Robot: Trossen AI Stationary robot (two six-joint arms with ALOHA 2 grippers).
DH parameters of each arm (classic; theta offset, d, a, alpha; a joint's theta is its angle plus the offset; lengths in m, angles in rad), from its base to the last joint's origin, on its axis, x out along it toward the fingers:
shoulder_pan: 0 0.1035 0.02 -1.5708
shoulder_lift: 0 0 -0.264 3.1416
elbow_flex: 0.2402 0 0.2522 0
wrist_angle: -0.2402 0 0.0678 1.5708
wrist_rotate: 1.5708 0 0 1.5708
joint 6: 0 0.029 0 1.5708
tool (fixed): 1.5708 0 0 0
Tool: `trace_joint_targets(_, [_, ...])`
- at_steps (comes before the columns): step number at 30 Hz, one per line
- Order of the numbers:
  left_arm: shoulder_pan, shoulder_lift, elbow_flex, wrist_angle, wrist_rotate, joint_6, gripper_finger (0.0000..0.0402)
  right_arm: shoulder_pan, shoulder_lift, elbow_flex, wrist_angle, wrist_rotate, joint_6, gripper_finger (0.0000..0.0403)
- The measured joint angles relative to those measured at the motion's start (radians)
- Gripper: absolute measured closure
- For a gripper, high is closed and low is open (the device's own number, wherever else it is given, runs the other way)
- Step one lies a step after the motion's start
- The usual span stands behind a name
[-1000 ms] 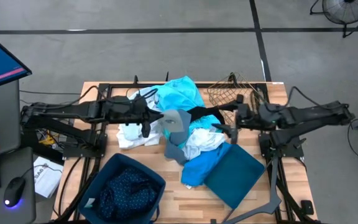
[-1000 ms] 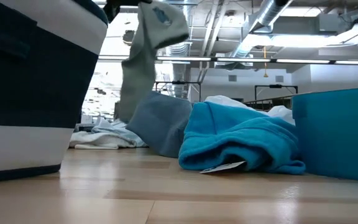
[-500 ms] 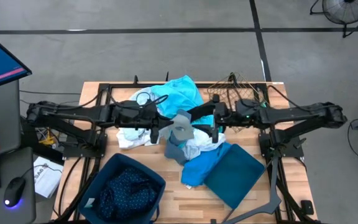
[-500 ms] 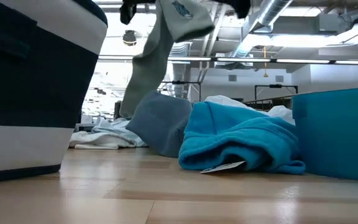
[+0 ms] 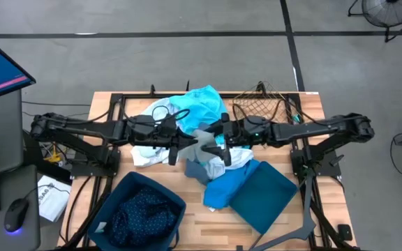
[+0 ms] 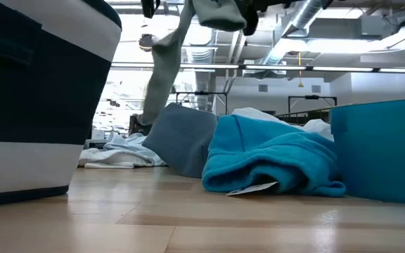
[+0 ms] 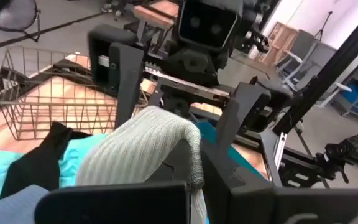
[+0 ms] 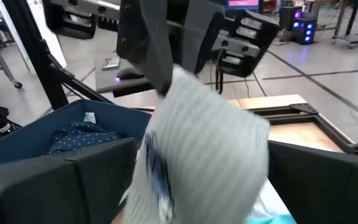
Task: Pick & Place Cloths
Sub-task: Put the light brown sock into the blue bin
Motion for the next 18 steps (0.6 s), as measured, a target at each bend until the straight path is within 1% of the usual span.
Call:
trace_joint_targets(2, [-0.002, 0.001, 0.000, -0.003, 0.001, 0.001, 0.0401, 0.005, 0.016, 0.026, -0.023, -0.001, 0.001, 0.0102])
trace_joint_targets(4, [-0.005, 0.000, 0.000, 0.005, 0.001, 0.001, 0.0401, 0.009, 0.023, 0.050, -0.052, -0.001, -0.003, 0.0145])
trace_joint_targets(6, [-0.005, 0.000, 0.000, 0.004, 0.001, 0.001, 0.0402, 0.010, 0.028, 0.073, -0.085, -0.007, -0.016, 0.0209])
trace_joint_targets(9, [-0.005, 0.000, 0.000, 0.009, 0.001, 0.001, 0.0401, 0.007, 0.028, 0.101, -0.149, -0.049, -0.025, 0.0330])
trace_joint_targets(10, [-0.005, 0.000, 0.000, 0.012, 0.001, 0.001, 0.0401, 0.003, 0.028, 0.108, -0.163, -0.066, -0.025, 0.0364])
trace_joint_targets(11, [-0.005, 0.000, 0.000, 0.014, 0.001, 0.001, 0.0401, -0.001, 0.027, 0.115, -0.173, -0.078, -0.024, 0.0380])
trace_joint_targets(15, [-0.005, 0.000, 0.000, 0.026, -0.001, 0.001, 0.0401, 0.008, 0.008, 0.139, -0.190, -0.078, 0.004, 0.0386])
trace_joint_targets(18, [-0.005, 0.000, 0.001, 0.041, -0.003, 0.019, 0.0399, 0.016, -0.029, 0.172, -0.253, -0.075, 0.011, 0.0395])
